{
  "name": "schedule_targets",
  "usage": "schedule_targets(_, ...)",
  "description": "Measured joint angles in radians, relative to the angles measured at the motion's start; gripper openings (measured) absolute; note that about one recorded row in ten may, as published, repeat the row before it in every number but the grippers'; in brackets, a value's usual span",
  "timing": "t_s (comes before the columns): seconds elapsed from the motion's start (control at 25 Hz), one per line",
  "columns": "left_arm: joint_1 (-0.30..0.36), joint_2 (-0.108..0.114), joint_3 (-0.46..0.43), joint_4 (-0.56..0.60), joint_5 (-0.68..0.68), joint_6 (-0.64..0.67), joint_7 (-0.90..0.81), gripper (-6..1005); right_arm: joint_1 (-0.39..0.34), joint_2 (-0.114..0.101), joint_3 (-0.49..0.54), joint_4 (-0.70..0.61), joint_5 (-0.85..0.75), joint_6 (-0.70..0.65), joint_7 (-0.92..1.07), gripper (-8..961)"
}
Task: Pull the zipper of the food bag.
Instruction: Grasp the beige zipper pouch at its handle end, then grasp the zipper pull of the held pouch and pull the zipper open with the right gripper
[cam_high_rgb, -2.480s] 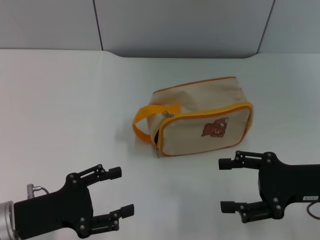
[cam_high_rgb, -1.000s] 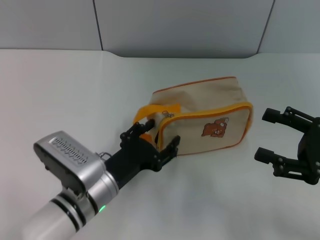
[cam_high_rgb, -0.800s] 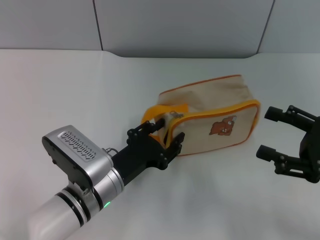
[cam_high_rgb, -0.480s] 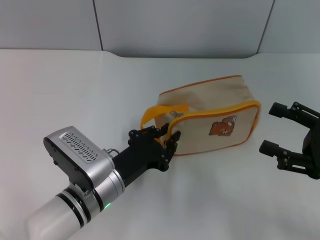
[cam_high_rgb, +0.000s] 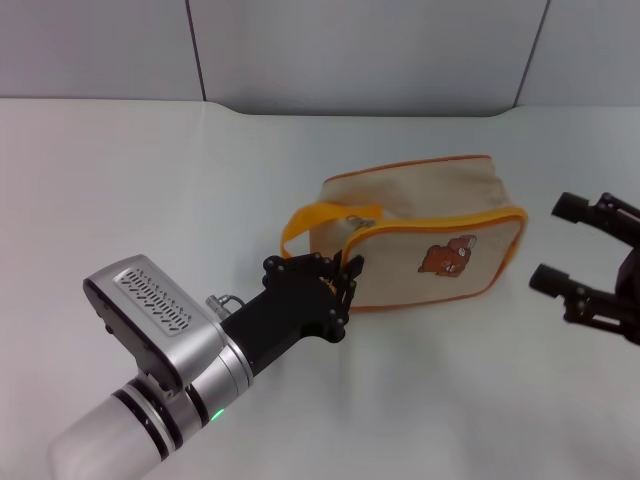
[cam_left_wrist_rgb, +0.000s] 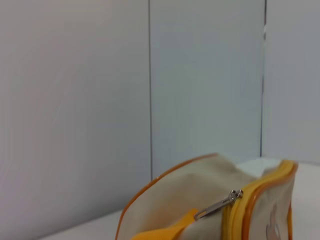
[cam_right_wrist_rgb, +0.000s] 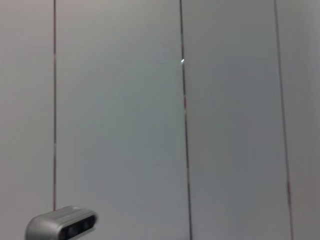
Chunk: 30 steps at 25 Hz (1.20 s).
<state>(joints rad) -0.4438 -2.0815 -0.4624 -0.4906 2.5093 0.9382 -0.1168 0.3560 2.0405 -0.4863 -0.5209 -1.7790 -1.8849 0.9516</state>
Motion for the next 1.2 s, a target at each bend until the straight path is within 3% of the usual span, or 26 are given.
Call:
schedule_targets(0.24,0.008,0.000,0.000,0.023,0.063,0.156,0.062,79,-0.012,0.031,0.190,0.016,0.001,-0.013,-0.051,846)
schedule_targets(0.36,0.015,0.001,-0.012,0.039,0.066,0.277,0.208,80,-0.012,0.040,0.402,0.140,0.002,0.015,-0.191,845)
schedule_targets(0.52,-0.001,0.005,-0.025,0.075,0.085,0.369,0.248,80,-0.009,0.041,0.486,0.239,0.002,0.065,-0.326,845)
schedule_targets(0.68,-0.050,0.004,-0.036,0.162,0.115,0.464,0.241,77,0.022,0.045,0.484,0.371,-0.015,0.142,-0.568,844)
schedule_targets(0.76,-0.055,0.004,-0.037,0.168,0.115,0.464,0.237,72,0.049,0.047,0.447,0.485,-0.033,0.195,-0.804,844)
schedule_targets(0.8,-0.055,0.004,-0.037,0.168,0.115,0.464,0.237,72,0.049,0.047,0.447,0.485,-0.033,0.195,-0.804,844)
schedule_targets(0.96,-0.055,0.004,-0.038,0.166,0.117,0.466,0.239,71,0.107,0.048,0.375,0.609,-0.036,0.294,-1.150,845)
schedule_targets(1.2,-0.055,0.003,-0.038,0.167,0.117,0.464,0.237,71,0.143,0.049,0.343,0.652,-0.039,0.354,-1.300,846)
